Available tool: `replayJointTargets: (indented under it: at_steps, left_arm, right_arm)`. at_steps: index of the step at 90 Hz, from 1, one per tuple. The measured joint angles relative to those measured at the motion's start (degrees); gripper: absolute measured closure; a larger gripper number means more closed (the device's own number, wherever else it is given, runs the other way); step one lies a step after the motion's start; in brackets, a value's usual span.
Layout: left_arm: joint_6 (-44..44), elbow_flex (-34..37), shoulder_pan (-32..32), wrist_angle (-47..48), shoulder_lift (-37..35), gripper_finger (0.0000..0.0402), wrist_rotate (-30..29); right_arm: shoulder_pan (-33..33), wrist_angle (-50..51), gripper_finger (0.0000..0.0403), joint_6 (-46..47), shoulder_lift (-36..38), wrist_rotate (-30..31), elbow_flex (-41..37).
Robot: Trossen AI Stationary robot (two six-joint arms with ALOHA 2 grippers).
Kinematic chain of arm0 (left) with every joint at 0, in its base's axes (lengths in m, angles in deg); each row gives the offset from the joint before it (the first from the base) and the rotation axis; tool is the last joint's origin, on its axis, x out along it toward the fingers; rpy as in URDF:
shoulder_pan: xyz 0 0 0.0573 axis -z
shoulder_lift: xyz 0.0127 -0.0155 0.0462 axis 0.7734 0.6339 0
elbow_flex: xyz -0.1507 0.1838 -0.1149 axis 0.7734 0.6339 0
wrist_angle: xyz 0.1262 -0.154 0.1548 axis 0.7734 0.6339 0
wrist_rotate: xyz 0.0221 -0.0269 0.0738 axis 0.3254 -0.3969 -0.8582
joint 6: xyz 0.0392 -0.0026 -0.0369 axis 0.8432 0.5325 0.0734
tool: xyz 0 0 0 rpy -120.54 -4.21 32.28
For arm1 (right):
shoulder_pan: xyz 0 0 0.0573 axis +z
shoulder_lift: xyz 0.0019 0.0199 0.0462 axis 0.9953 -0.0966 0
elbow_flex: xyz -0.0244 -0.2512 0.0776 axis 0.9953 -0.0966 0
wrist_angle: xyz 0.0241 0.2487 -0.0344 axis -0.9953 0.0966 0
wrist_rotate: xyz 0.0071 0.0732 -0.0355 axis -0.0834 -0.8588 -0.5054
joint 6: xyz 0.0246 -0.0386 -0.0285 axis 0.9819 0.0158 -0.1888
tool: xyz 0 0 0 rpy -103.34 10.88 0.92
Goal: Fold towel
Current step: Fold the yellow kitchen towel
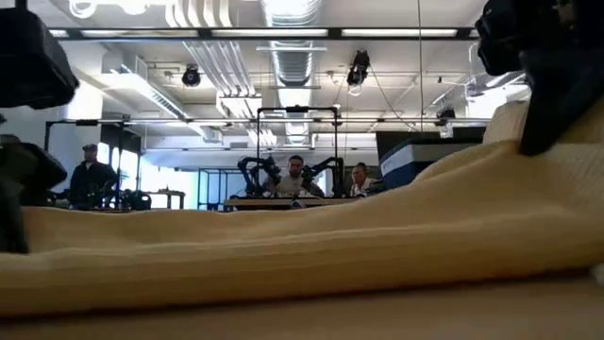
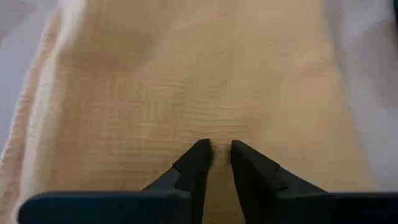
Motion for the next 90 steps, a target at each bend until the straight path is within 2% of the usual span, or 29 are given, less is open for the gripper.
replayJointTargets:
  at_steps: [15, 31, 59, 90]
  left_arm:
    - [2.0, -2.7, -1.6, -0.2, 3.3, 0.0343, -0.6]
    - [6.1, -4.7, -2.2, 0.7, 3.5, 0.0343, -0.8]
    - [7.3, -6.3, -2.4, 2.2, 2.9, 0.0343, -0.2]
    - [7.9, -11.3, -2.4, 14.6, -2.5, 0.0343, -0.1]
  right_arm:
    - [-0.6, -1.1, 0.0402, 0.1, -0.6, -0.8, 1.3]
    - [-1.9, -2.3, 0.0403, -6.0, -5.2, 1.1, 9.9]
    - [-5.4, -1.9, 0.0403, -15.6, -20.3, 1.5, 27.6]
    - [-7.0, -1.7, 0.0403, -21.9, -34.7, 0.3, 44.9]
